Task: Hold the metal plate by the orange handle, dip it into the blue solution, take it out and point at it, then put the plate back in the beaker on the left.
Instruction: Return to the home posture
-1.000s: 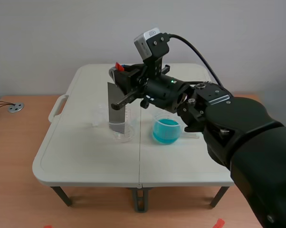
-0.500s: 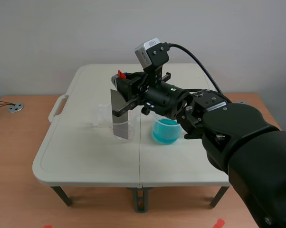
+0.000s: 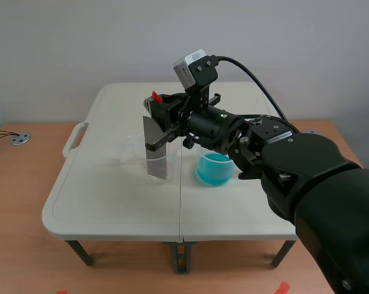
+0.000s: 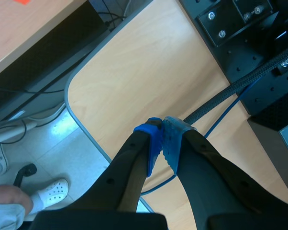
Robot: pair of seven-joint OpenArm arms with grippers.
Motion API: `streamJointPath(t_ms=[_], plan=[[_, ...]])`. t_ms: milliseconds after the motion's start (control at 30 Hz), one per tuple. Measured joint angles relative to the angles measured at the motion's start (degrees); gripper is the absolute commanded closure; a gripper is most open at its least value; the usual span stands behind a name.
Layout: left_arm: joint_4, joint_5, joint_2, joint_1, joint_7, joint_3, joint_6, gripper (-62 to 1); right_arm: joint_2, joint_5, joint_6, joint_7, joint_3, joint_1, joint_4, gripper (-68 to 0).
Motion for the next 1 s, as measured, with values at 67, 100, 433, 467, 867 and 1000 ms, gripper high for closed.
streamJointPath(t_ms=[67,100,433,467,867,1000], plan=[[-0.1,0.0,0.0,-0.2,0.0,0.0,0.0,-1.4,0.4,0.0,0.0,0.0,0.0,0.0,0.0,-5.5],[-0.2,0.0,0.0,-0.2,0.0,0.0,0.0,-1.4,0.5,0.0,0.0,0.0,0.0,0.0,0.0,-5.5],[-0.2,0.0,0.0,-0.2,0.0,0.0,0.0,-1.4,2.5,0.7,0.0,0.7,0.0,0.0,0.0,-28.6],[-0.2,0.0,0.0,-0.2,0.0,0.0,0.0,-1.4,2.8,1.2,0.0,1.3,0.0,0.0,0.0,-31.6],[-0.2,5.7,0.0,-0.2,0.0,0.0,0.0,-62.3,7.2,7.7,0.0,5.8,0.0,0.0,0.0,-55.4],[-0.2,5.4,0.0,-0.2,0.5,0.0,0.0,-62.3,9.2,10.3,0.0,6.6,0.0,0.0,0.0,-66.6]])
